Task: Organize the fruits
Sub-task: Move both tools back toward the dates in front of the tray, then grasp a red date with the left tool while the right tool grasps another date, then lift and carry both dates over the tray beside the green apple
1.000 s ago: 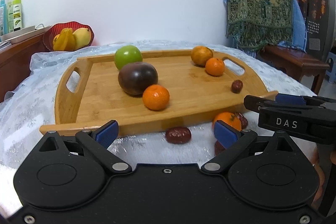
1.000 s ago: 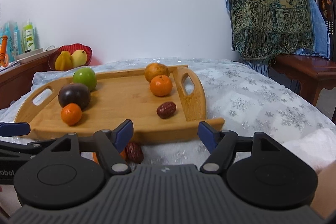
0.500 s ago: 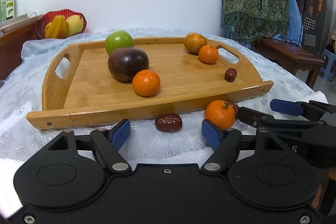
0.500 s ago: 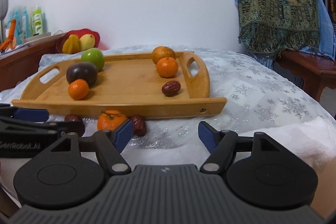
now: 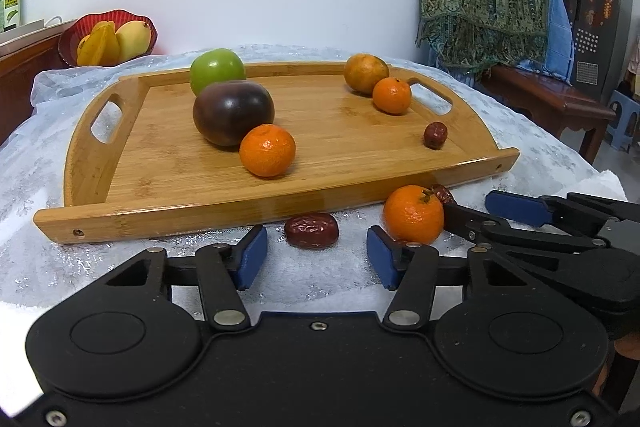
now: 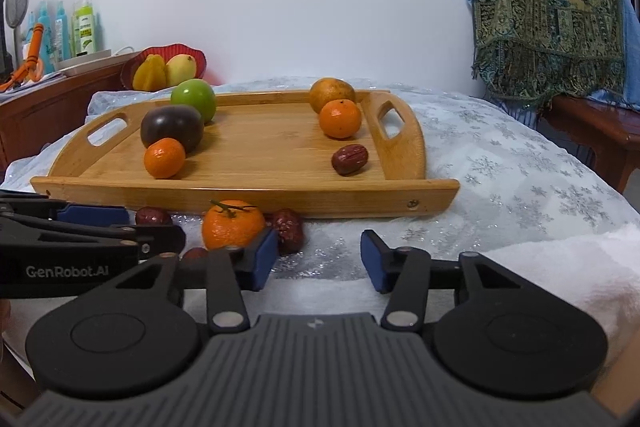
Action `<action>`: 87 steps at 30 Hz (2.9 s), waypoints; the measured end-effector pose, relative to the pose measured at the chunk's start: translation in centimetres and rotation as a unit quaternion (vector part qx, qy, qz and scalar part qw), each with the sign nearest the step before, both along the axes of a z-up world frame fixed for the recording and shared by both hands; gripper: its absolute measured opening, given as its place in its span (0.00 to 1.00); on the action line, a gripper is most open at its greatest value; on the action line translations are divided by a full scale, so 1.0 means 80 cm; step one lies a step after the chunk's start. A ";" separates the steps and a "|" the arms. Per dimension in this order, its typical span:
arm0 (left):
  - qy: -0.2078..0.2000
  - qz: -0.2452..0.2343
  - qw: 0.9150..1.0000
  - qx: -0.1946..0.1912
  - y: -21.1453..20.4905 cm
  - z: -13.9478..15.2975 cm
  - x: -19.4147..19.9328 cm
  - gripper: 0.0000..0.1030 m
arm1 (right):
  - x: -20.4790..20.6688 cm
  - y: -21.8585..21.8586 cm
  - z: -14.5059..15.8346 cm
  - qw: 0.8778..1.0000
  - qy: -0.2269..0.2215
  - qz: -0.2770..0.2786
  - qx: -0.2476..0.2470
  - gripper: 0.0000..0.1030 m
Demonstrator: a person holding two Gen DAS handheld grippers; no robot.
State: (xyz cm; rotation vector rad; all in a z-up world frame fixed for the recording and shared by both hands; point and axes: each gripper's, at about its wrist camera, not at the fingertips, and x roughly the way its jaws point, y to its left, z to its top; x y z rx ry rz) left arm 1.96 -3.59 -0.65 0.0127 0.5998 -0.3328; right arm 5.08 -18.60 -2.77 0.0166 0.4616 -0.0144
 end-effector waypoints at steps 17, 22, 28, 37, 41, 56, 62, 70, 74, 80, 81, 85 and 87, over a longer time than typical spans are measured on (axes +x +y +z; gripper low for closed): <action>0.008 0.005 1.000 -0.024 0.001 0.000 0.008 0.47 | 0.013 0.003 0.000 1.000 0.005 0.001 0.026 0.44; 0.008 0.005 1.000 -0.023 0.002 -0.001 0.008 0.45 | 0.016 0.005 -0.001 1.000 0.006 -0.001 0.028 0.43; 0.010 0.005 1.000 -0.027 0.003 -0.002 0.010 0.43 | 0.019 0.008 -0.002 1.000 0.005 -0.004 0.026 0.43; 0.015 0.011 0.999 -0.036 0.004 -0.001 0.011 0.42 | 0.022 0.009 -0.002 0.999 0.004 -0.010 0.032 0.42; 0.014 0.011 0.999 -0.034 0.004 -0.002 0.011 0.42 | 0.023 0.014 -0.004 1.000 0.000 -0.022 0.014 0.44; 0.010 0.016 0.999 -0.027 0.005 0.000 0.009 0.28 | 0.023 0.015 -0.003 0.999 0.001 -0.028 0.024 0.30; 0.001 0.019 1.000 -0.017 0.003 0.001 0.004 0.28 | 0.021 0.015 -0.001 0.999 0.002 -0.028 0.037 0.21; -0.031 0.015 0.999 -0.009 0.003 0.013 -0.013 0.28 | 0.010 0.013 0.011 0.998 -0.016 -0.038 0.042 0.21; -0.072 0.005 0.997 0.003 0.000 0.027 -0.022 0.28 | 0.004 0.016 0.020 0.998 -0.035 -0.036 0.030 0.21; -0.109 0.010 0.994 0.002 0.005 0.057 -0.011 0.28 | 0.016 0.016 0.041 0.998 -0.057 -0.020 0.027 0.21; -0.113 0.015 0.994 0.002 0.007 0.063 -0.006 0.28 | 0.021 0.015 0.046 0.998 -0.060 -0.017 0.029 0.21; -0.118 0.041 0.992 -0.009 0.023 0.086 0.024 0.28 | 0.047 0.013 0.066 0.997 -0.072 -0.004 0.038 0.21; -0.117 0.053 0.992 -0.014 0.033 0.095 0.044 0.28 | 0.064 0.014 0.077 0.996 -0.081 0.004 0.033 0.21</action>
